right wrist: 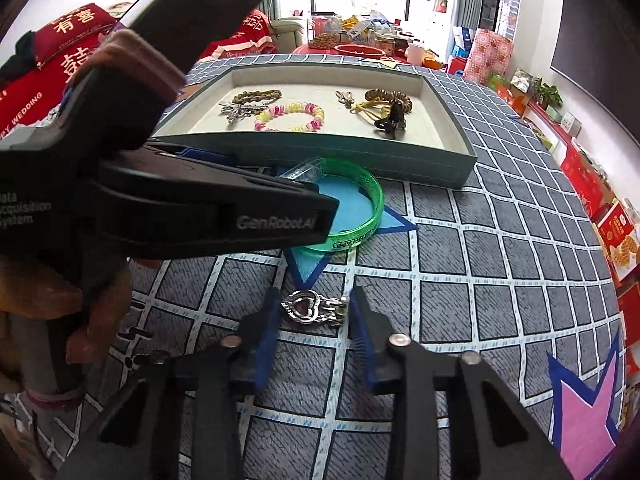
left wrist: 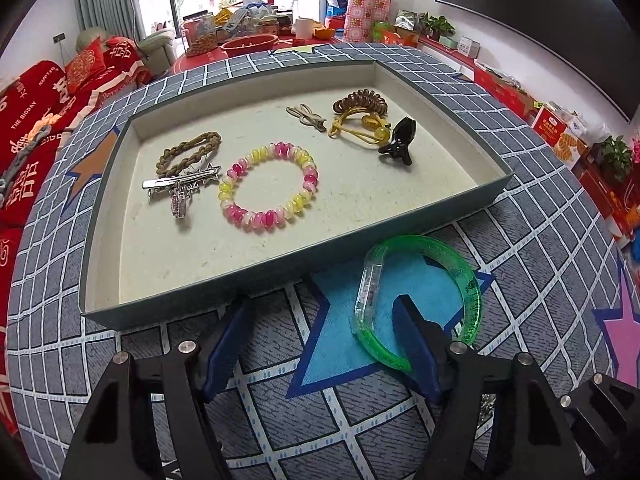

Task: Organize jewelry
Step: 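Grasp the green bangle with the left gripper while the right grasps the silver heart charm, then carry the green bangle and heart charm into the tray with both grippers, then open both grippers to release the bangle and heart charm in the tray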

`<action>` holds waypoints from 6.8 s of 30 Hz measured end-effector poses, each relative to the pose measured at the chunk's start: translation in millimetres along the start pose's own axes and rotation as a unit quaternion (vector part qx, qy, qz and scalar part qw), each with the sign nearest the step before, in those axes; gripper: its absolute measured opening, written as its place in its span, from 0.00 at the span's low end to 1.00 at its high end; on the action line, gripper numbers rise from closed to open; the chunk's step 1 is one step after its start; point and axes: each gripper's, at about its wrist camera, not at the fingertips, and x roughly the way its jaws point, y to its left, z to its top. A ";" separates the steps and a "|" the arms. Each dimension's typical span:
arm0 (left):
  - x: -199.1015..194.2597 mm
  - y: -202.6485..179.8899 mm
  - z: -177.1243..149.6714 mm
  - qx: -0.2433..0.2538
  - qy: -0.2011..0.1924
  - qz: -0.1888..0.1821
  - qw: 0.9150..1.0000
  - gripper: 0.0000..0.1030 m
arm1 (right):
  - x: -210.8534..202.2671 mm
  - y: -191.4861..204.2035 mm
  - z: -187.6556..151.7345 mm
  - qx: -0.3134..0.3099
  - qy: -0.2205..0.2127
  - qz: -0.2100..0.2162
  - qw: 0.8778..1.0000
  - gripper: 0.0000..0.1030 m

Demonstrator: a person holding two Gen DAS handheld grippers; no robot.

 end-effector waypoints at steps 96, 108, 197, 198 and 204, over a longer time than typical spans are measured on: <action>-7.4 82.8 45.8 -0.036 -0.033 0.016 0.999 0.25 | 82.4 -87.0 145.8 0.152 0.060 0.103 0.981 0.34; 12.2 80.4 54.9 -0.037 -0.032 0.032 0.998 0.25 | 96.0 -94.6 160.5 0.135 0.047 0.053 0.988 0.34; -41.8 97.3 45.1 -0.067 -0.090 0.126 0.986 1.00 | 47.9 -82.2 153.8 0.111 0.010 0.036 0.993 0.79; -40.8 98.1 43.7 -0.069 -0.087 0.124 0.986 1.00 | 46.7 -80.6 153.9 0.108 0.008 0.033 0.994 0.83; -45.1 98.2 37.5 -0.074 -0.081 0.124 0.986 1.00 | 41.7 -78.4 151.8 0.112 -0.007 0.031 0.993 0.87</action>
